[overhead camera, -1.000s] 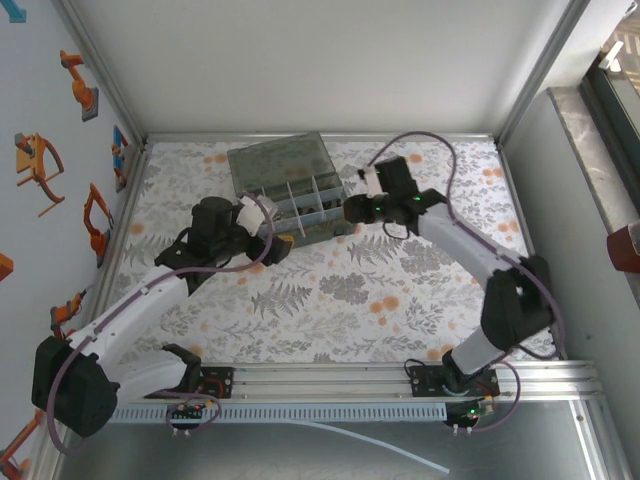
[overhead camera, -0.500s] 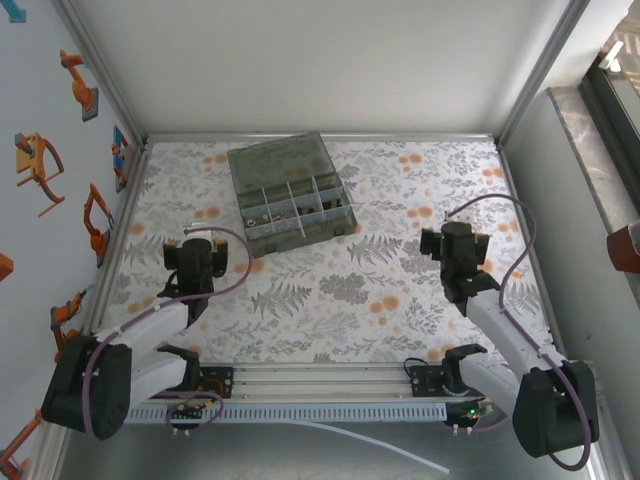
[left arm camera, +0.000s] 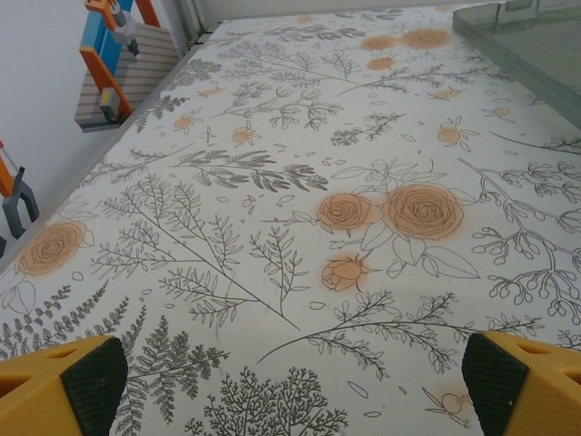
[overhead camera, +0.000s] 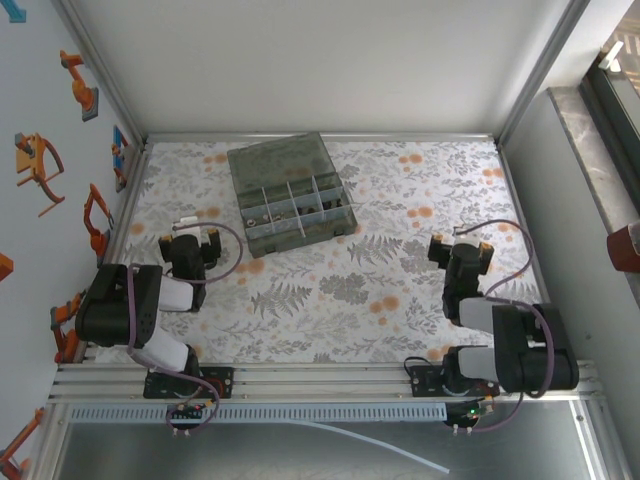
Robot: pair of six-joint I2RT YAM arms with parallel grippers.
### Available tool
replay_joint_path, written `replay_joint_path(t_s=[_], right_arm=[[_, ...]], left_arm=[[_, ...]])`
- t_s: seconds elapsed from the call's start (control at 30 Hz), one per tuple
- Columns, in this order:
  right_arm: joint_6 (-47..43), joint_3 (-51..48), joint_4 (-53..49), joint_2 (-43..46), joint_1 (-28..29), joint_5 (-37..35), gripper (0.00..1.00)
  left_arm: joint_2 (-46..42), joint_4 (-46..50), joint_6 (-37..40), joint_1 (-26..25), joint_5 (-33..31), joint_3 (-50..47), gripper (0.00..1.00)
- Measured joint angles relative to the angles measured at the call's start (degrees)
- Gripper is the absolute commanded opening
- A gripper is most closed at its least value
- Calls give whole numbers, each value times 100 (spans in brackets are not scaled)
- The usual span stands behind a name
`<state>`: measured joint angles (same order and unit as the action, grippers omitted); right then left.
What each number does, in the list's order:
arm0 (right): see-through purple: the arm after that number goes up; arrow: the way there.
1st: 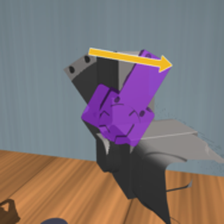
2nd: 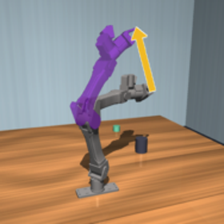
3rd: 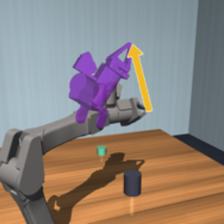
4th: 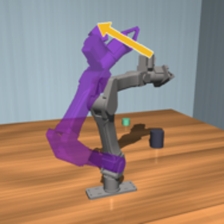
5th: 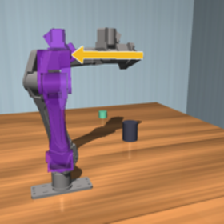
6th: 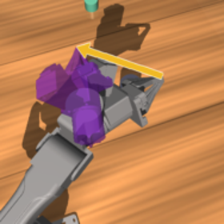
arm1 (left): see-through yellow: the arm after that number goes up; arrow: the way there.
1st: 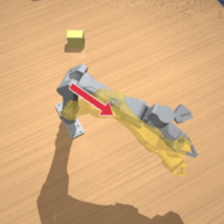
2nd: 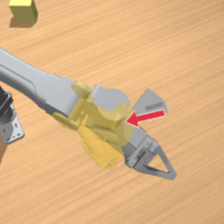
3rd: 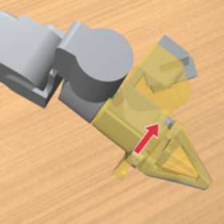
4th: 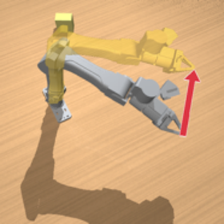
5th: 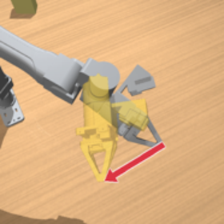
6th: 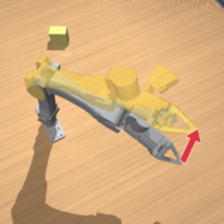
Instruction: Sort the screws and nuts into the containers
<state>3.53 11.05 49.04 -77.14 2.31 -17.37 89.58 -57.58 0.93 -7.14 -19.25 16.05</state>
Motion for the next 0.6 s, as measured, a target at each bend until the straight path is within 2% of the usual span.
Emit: replay_joint_path(t_s=[0.17,0.6], right_arm=[[9,83,1071,-1176,-212,479,99],[-63,688,837,-1187,-225,1274,99]], left_arm=[[-11,107,-39,15,61,249,97],[-17,555,-205,208,258,461,97]])
